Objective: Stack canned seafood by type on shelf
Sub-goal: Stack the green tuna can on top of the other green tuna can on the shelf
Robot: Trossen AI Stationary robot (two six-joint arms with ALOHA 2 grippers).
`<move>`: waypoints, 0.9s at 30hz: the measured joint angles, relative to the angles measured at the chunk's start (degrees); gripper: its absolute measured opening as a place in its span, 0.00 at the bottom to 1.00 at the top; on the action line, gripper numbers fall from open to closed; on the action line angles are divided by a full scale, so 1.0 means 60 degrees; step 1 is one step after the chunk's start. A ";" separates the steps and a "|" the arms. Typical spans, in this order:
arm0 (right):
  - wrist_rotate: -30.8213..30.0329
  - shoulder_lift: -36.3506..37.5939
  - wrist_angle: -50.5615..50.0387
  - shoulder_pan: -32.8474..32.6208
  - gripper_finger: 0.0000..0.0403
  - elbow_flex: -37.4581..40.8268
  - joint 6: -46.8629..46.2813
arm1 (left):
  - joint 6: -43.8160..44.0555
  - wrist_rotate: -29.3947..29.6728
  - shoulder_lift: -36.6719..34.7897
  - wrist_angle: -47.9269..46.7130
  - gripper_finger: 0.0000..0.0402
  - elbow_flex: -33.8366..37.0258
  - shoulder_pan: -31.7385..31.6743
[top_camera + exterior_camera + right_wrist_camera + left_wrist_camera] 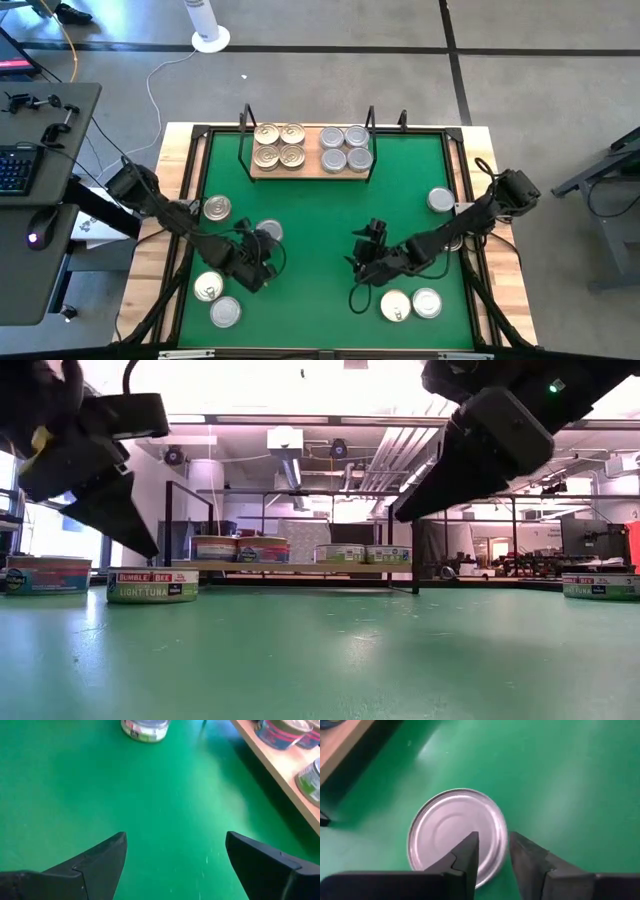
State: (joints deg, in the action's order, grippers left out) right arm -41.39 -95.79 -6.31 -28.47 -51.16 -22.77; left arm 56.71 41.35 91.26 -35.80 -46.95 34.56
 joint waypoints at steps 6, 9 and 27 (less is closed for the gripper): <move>0.0002 0.0000 0.0244 0.0155 0.82 -0.0007 0.0052 | 0.1383 0.1205 -0.0007 0.0013 0.39 0.0438 -0.0080; 0.0003 0.0000 0.0246 0.0190 0.82 -0.0007 0.0000 | 0.1862 0.0859 0.0036 0.0505 0.44 0.0741 -0.0493; 0.0414 -0.0127 0.1052 0.0186 0.82 -0.0007 0.1265 | -0.6007 -0.1129 0.0299 1.0773 0.35 0.1550 -0.1144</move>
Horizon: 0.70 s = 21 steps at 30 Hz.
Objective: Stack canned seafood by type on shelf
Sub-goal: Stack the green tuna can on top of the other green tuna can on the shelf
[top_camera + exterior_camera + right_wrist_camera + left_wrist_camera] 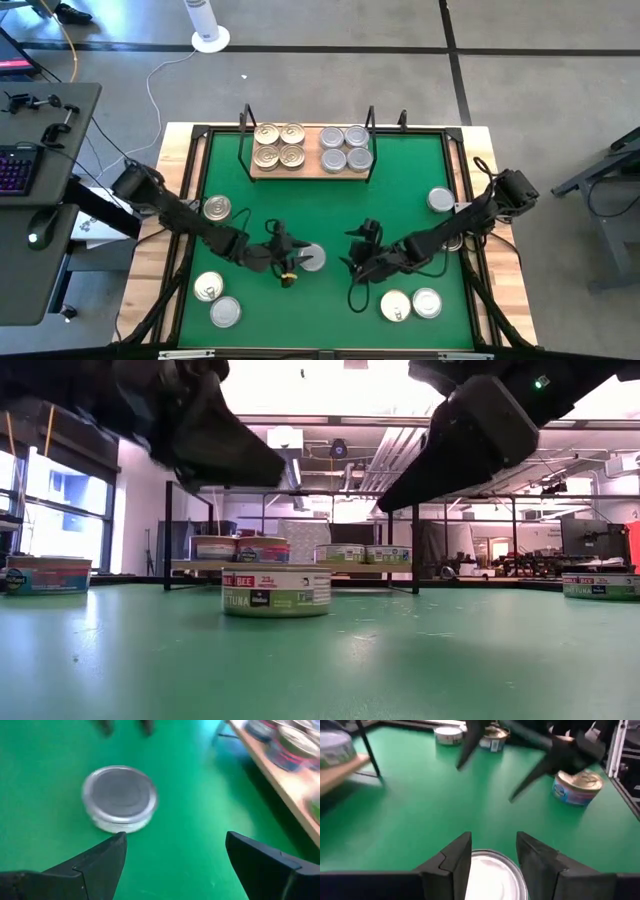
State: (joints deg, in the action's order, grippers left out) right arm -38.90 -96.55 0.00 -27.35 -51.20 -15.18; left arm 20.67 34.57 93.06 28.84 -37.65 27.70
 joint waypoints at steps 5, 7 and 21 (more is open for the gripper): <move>0.1079 -0.0689 0.1408 0.0162 0.82 0.0004 0.1522 | 0.0845 0.0214 -0.1037 -0.2365 0.34 0.0005 0.0332; 0.1798 -0.1002 0.2038 0.0430 0.82 0.0004 0.1785 | 0.1371 0.0544 -0.1370 -0.3255 0.34 0.0018 0.0540; 0.4172 -0.1896 0.4403 0.1396 0.82 -0.0021 0.2151 | 0.2255 0.0435 -0.0144 -0.0927 0.69 0.1571 0.1081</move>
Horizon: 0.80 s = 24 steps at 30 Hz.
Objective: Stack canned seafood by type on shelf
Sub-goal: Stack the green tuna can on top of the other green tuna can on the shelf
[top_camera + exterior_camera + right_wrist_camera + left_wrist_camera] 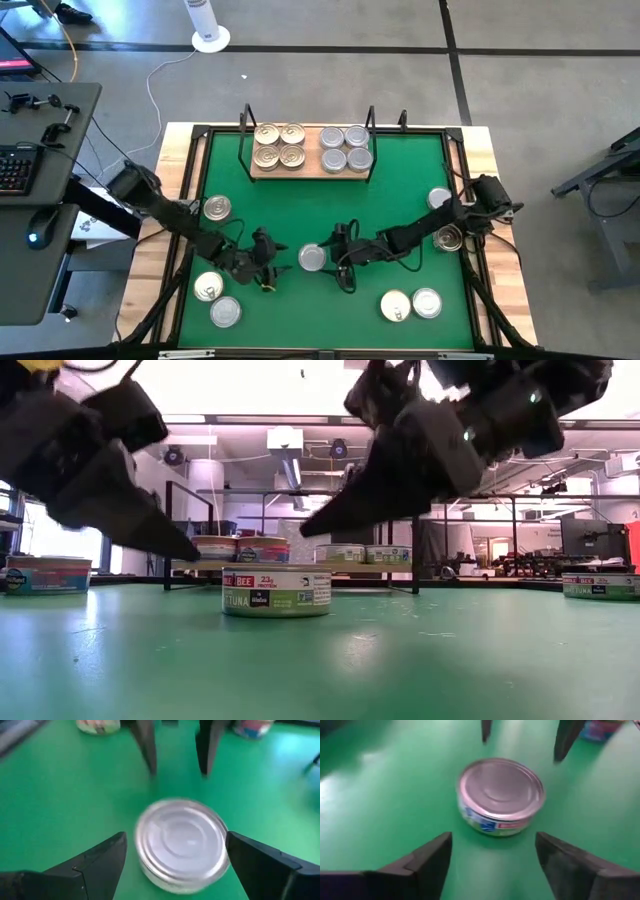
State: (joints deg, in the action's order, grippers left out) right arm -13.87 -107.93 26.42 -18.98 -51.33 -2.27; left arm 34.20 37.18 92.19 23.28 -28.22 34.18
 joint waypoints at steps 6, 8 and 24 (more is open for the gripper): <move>0.0001 0.0302 -0.0084 -0.0142 0.82 -0.0005 0.0133 | -0.1652 -0.1701 0.1987 0.2924 0.79 -0.0031 -0.0470; -0.0003 0.0394 -0.0064 -0.0168 0.82 -0.0007 0.0099 | -0.1863 -0.1854 0.2533 0.3687 0.79 -0.0036 -0.0622; -0.0431 0.0815 -0.1304 -0.0240 0.82 -0.0005 -0.2065 | -0.3948 -0.0900 0.3579 0.4331 0.79 -0.0926 -0.1269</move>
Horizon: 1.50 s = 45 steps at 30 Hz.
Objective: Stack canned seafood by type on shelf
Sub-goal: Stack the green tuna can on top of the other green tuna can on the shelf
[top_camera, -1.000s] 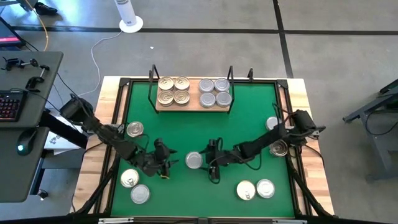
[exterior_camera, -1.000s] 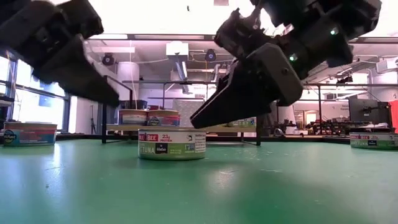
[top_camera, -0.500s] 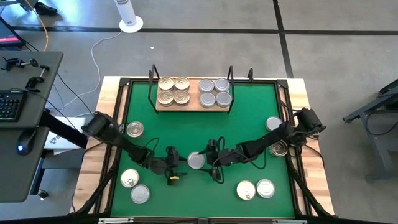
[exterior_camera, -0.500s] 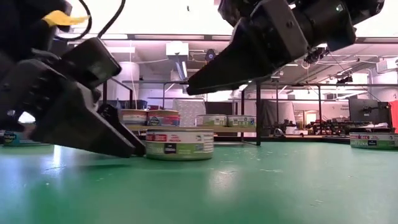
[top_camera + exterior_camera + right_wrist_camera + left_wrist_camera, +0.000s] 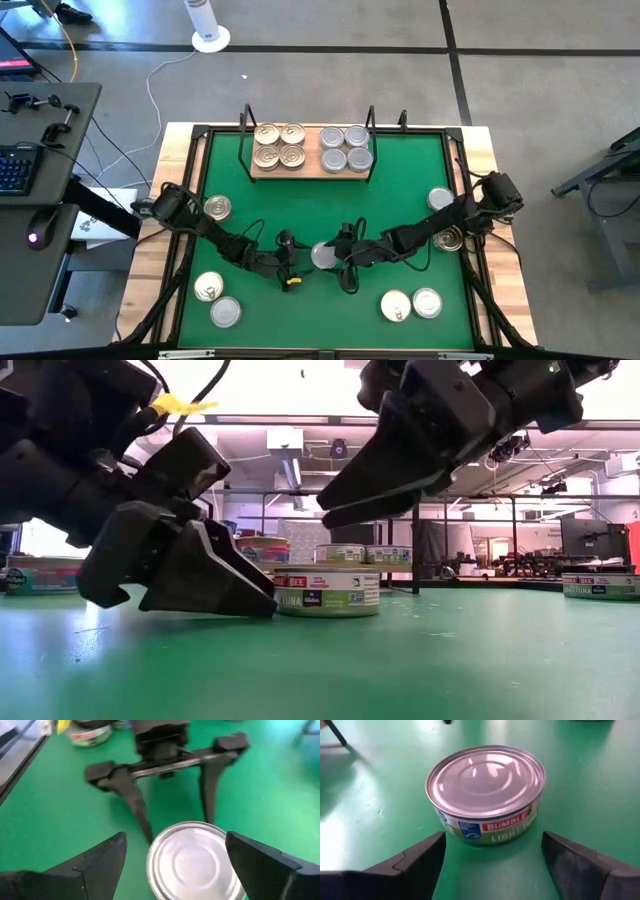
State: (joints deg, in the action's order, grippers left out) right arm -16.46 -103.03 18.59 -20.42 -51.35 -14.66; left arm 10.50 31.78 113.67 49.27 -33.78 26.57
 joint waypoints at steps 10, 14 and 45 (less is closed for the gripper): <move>-0.1631 0.0247 -0.3362 -0.0168 0.82 -0.0005 -0.3975 | -0.0772 -0.0100 0.0805 0.1582 0.79 0.0014 -0.0109; -0.1490 0.0040 -0.3358 -0.0274 0.82 -0.0011 -0.4461 | -0.1104 -0.0448 0.1809 0.3754 0.79 -0.0004 -0.0167; -0.1241 0.0716 -0.4464 -0.0296 0.82 0.0007 -0.5902 | -0.0373 -0.0766 0.3314 0.4887 0.93 -0.1000 -0.0282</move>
State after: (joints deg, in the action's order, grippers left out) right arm -23.91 -98.74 -8.19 -22.20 -51.31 -50.07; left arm 8.27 27.19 133.55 78.59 -39.78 24.88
